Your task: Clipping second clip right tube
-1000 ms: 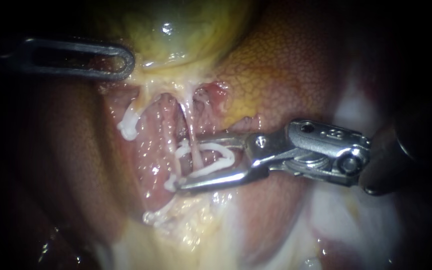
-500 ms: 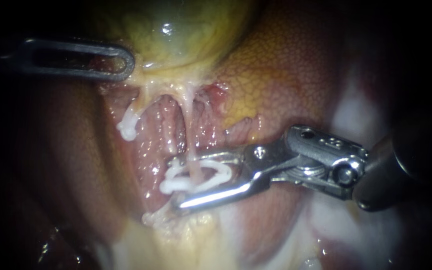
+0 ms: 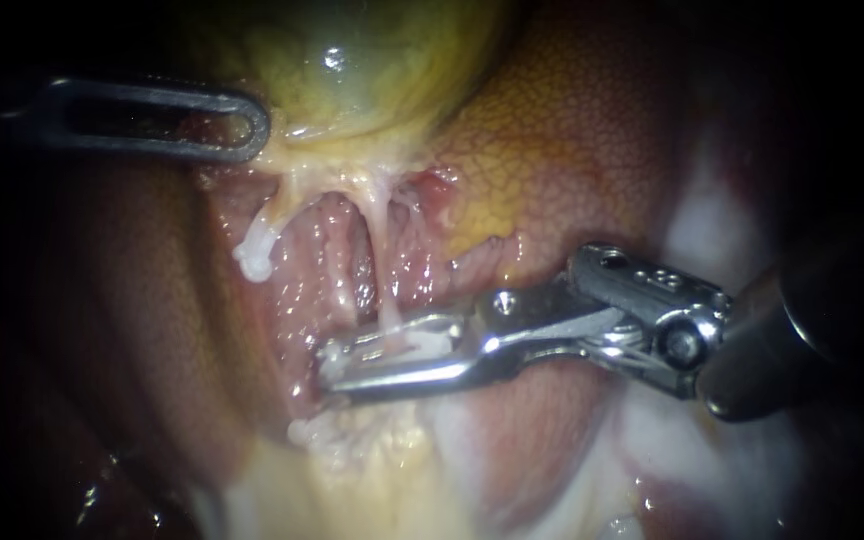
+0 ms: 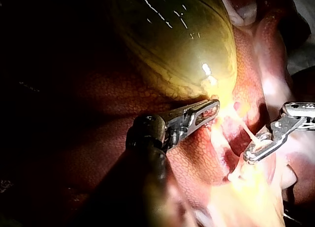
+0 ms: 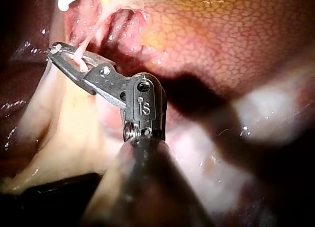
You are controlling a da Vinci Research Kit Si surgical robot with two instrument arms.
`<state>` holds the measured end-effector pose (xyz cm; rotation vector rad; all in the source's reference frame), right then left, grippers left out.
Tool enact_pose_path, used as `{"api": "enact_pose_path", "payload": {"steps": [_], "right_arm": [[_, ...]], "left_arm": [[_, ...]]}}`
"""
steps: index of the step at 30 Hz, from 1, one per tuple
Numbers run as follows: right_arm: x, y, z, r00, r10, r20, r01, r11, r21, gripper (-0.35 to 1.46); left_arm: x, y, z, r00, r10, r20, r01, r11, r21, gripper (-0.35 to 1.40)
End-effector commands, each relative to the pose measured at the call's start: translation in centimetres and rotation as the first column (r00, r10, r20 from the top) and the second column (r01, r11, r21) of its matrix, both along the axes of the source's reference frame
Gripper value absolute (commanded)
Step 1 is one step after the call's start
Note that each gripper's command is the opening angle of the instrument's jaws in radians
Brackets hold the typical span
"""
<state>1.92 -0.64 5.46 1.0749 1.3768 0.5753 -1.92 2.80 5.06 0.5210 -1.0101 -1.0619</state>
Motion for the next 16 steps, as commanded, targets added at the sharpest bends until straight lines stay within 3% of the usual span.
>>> {"api": "enact_pose_path", "payload": {"steps": [1, 16], "right_arm": [[-0.01, 0.00, 0.01, 1.0000, -0.001, 0.000, 0.001, 1.000, 0.000, -0.35], [-0.02, 0.00, 0.04, 1.0000, -0.002, -0.001, 0.002, 1.000, -0.001, -0.35]], "left_arm": [[0.00, 0.00, 0.00, 1.0000, 0.000, 0.000, 0.000, 1.000, 0.000, -0.35], [0.00, 0.00, 0.00, 1.0000, 0.000, 0.000, 0.000, 1.000, 0.000, -0.35]]}}
